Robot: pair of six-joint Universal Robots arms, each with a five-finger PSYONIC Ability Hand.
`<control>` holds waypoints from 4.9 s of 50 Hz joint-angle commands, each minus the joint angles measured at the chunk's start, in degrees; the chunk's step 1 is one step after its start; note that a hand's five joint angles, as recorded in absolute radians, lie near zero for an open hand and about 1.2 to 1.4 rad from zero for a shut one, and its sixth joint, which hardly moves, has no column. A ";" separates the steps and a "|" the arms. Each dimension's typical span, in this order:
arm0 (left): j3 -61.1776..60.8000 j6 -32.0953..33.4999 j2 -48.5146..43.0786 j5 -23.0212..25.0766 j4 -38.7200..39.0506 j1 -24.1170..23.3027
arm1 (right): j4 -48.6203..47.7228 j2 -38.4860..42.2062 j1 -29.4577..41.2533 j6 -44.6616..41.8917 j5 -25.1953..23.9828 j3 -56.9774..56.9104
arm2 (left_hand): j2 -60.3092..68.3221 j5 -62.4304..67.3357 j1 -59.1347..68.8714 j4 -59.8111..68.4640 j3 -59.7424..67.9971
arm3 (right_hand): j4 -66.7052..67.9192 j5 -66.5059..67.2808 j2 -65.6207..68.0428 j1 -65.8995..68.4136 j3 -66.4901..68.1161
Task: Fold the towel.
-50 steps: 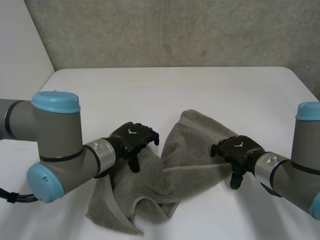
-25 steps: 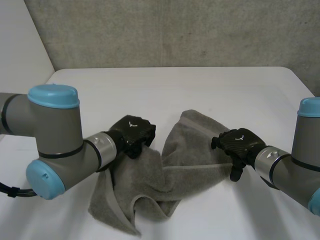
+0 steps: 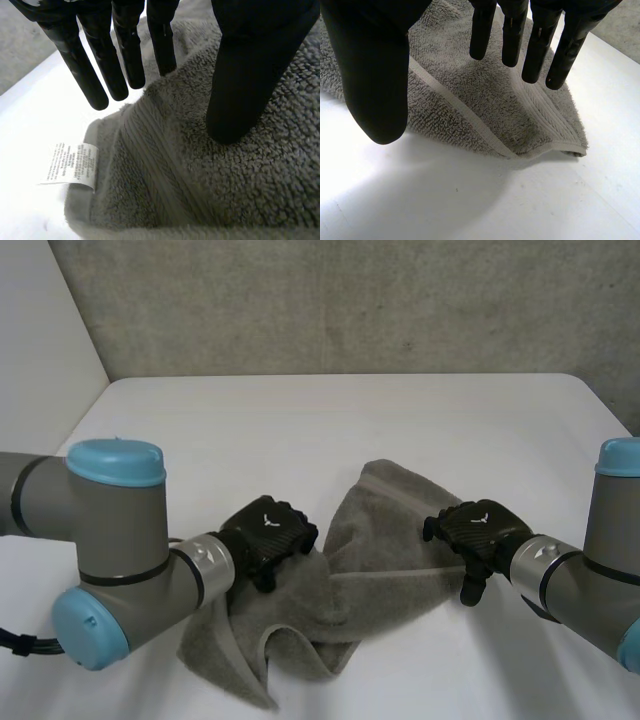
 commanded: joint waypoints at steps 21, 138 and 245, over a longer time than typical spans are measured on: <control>1.74 -2.21 10.77 -3.57 3.17 0.67 | 0.35 -0.09 0.66 1.92 0.18 -0.75 | 46.64 46.60 46.54 46.68 46.62 | -8.85 -8.57 -10.46 -10.00 -9.62; -18.13 -0.73 15.37 -2.52 10.03 4.54 | -4.83 0.70 4.97 -6.42 -2.98 2.32 | 2.08 2.05 1.98 2.12 2.07 | 58.86 59.14 57.25 57.70 58.09; -22.61 -8.01 26.08 -9.02 16.18 18.78 | -4.48 6.06 -5.58 1.66 -3.95 -5.24 | 46.64 46.60 46.54 46.68 46.62 | 42.10 42.37 40.49 40.94 41.32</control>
